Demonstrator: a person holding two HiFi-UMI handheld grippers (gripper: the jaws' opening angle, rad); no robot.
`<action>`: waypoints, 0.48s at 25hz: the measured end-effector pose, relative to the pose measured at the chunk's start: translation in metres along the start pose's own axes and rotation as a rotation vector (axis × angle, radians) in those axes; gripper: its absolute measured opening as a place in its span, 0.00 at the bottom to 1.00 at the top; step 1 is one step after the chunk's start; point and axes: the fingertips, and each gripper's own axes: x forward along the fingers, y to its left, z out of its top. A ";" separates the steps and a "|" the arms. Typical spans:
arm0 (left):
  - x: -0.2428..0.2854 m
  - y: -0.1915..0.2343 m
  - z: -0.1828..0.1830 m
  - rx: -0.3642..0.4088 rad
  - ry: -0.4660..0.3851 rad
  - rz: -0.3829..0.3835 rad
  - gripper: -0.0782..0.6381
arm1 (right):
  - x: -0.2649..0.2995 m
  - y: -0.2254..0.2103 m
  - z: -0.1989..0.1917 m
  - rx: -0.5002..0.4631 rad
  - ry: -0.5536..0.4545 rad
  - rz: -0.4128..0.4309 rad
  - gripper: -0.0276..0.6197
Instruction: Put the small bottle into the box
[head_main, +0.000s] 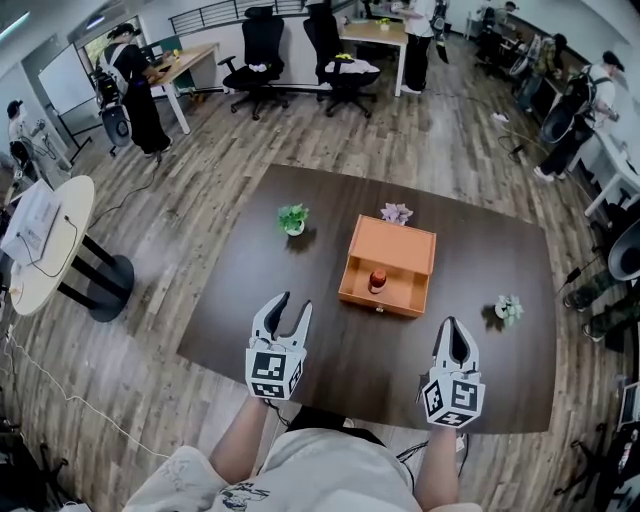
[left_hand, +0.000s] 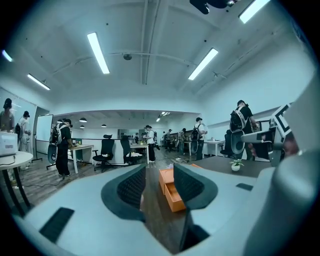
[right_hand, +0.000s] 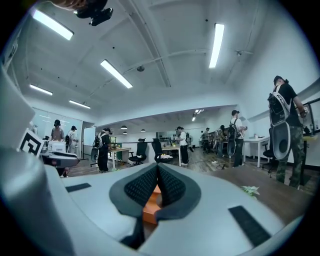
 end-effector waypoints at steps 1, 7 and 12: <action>-0.001 -0.001 -0.001 -0.001 0.001 -0.001 0.36 | -0.001 0.000 0.000 -0.001 -0.001 0.002 0.05; -0.002 -0.009 -0.002 -0.002 0.001 -0.006 0.36 | -0.004 -0.003 0.003 -0.004 -0.008 0.005 0.05; 0.000 -0.013 0.002 0.004 -0.004 -0.010 0.35 | -0.005 -0.006 0.002 0.001 -0.004 0.000 0.05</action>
